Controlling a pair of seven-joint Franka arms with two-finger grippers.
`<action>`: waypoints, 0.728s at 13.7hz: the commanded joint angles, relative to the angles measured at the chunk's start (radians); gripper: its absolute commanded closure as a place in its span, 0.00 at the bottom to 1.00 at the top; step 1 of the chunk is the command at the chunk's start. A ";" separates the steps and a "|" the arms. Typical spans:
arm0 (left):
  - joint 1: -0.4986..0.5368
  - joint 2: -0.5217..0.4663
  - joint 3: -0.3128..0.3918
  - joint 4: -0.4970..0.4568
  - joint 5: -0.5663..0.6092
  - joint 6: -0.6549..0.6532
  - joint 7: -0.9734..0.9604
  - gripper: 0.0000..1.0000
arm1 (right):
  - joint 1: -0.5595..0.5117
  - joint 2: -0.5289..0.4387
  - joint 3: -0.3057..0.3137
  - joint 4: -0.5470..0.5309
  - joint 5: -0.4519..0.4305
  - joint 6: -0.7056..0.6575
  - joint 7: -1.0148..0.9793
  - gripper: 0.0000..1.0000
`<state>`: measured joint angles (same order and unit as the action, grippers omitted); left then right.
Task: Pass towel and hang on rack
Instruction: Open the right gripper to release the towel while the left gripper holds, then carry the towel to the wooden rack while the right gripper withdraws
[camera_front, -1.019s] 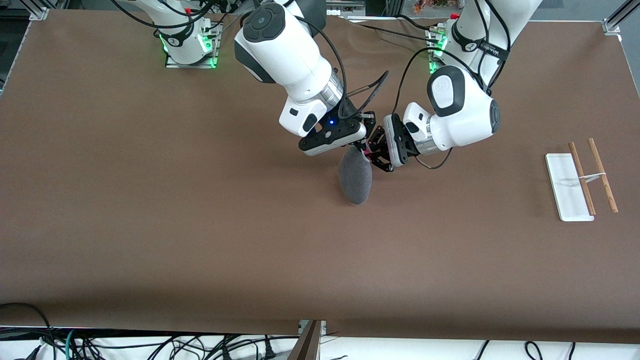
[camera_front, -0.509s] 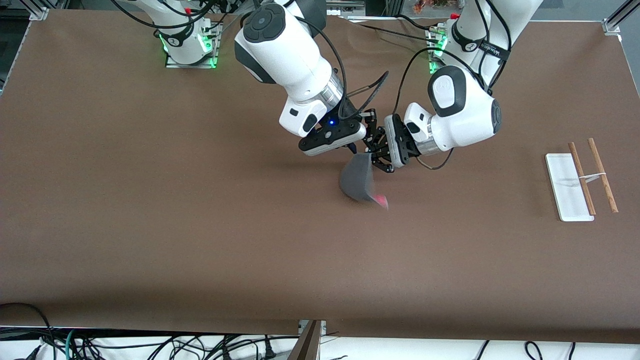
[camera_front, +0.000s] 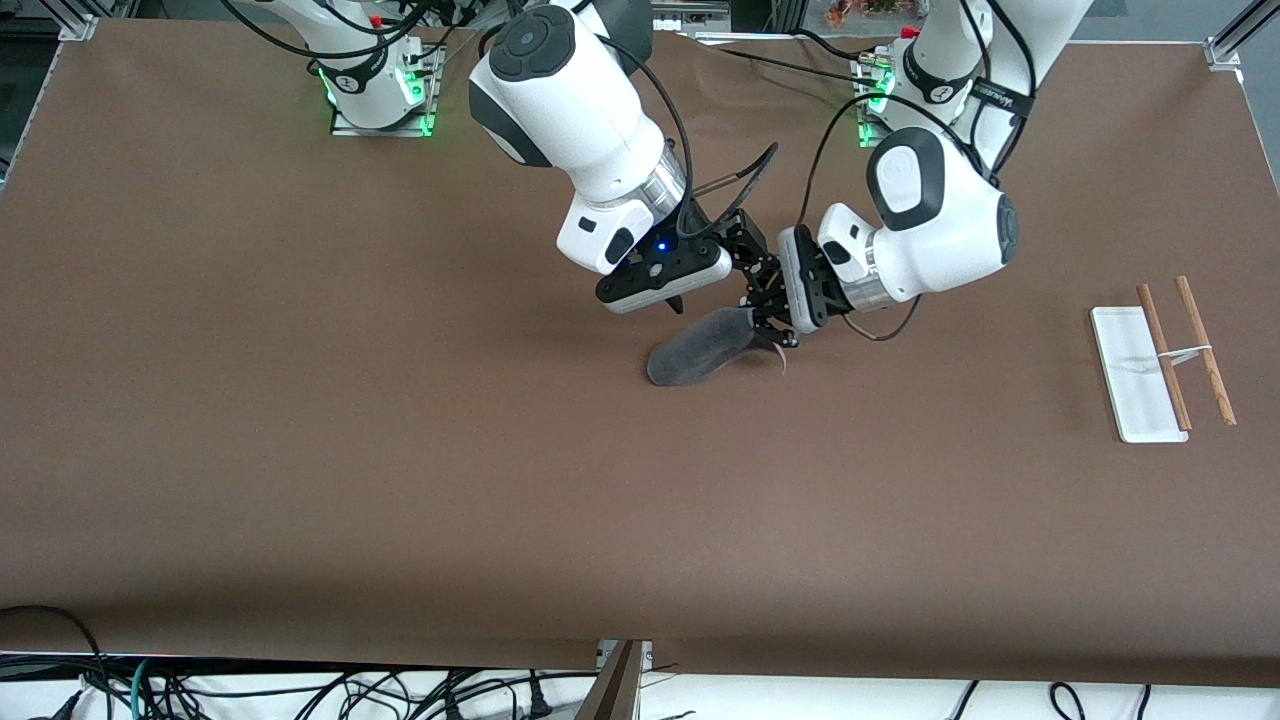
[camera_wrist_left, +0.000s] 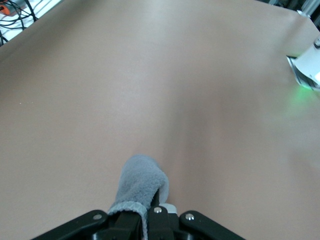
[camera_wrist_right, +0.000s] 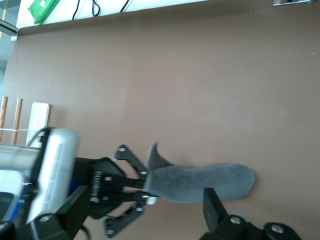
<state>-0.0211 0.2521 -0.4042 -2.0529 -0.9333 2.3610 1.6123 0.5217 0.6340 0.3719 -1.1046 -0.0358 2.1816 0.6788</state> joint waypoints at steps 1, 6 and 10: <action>0.094 -0.013 -0.001 0.063 0.140 -0.156 -0.018 1.00 | -0.037 0.003 0.004 0.025 -0.018 -0.074 0.005 0.00; 0.285 0.013 0.001 0.239 0.469 -0.521 -0.115 1.00 | -0.166 -0.027 -0.010 0.028 -0.067 -0.313 -0.140 0.00; 0.456 0.074 -0.001 0.431 0.717 -0.699 -0.132 1.00 | -0.280 -0.109 -0.074 -0.029 -0.055 -0.465 -0.316 0.00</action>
<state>0.3702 0.2677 -0.3881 -1.7353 -0.2967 1.7366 1.5037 0.2949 0.5861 0.3075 -1.0792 -0.0902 1.7786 0.4623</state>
